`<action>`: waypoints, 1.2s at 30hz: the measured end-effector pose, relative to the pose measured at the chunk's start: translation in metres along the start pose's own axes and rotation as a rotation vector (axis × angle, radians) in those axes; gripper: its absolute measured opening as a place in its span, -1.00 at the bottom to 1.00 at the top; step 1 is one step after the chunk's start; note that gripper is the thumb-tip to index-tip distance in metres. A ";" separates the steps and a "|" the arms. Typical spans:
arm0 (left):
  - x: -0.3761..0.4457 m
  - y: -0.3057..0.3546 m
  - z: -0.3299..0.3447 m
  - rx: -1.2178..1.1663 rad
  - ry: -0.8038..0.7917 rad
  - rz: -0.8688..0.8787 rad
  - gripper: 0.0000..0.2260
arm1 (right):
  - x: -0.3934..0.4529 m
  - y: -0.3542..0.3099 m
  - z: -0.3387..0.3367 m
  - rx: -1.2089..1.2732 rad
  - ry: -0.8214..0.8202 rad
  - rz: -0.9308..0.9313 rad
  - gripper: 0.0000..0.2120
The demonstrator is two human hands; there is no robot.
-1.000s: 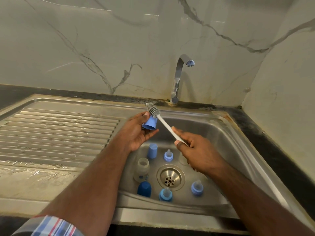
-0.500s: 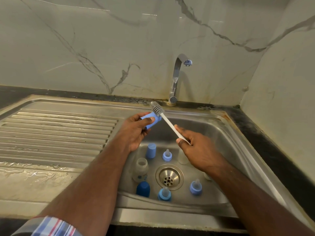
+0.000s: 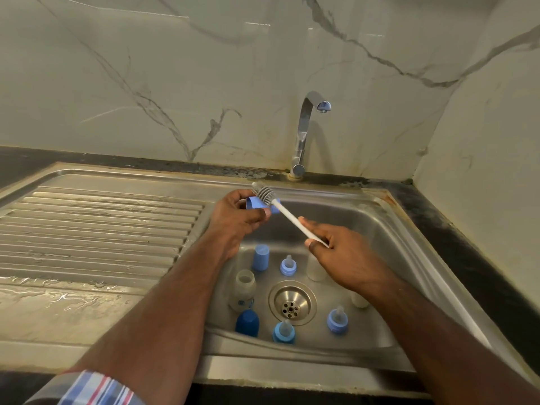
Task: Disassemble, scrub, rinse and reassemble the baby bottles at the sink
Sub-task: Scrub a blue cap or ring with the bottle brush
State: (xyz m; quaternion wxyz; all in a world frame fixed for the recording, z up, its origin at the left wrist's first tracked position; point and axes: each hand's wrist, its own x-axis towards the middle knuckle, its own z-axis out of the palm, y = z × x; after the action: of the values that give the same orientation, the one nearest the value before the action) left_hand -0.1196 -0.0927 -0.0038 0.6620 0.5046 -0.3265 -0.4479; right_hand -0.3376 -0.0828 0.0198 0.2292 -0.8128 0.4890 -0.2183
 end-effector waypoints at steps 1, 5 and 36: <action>0.000 0.000 0.000 0.010 -0.003 -0.001 -0.64 | 0.002 0.003 -0.002 -0.012 0.024 0.026 -0.54; 0.003 -0.003 -0.002 0.031 -0.018 0.007 -0.63 | -0.004 0.002 -0.001 0.023 -0.016 -0.010 -0.54; -0.001 0.007 -0.008 -0.308 -0.053 -0.111 -0.75 | 0.003 0.009 -0.001 0.045 0.050 0.002 -0.52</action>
State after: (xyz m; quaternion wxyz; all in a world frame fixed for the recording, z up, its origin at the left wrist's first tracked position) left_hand -0.1108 -0.0880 0.0006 0.6969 0.4025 -0.2430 -0.5415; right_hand -0.3430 -0.0898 0.0160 0.2351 -0.8013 0.4904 -0.2492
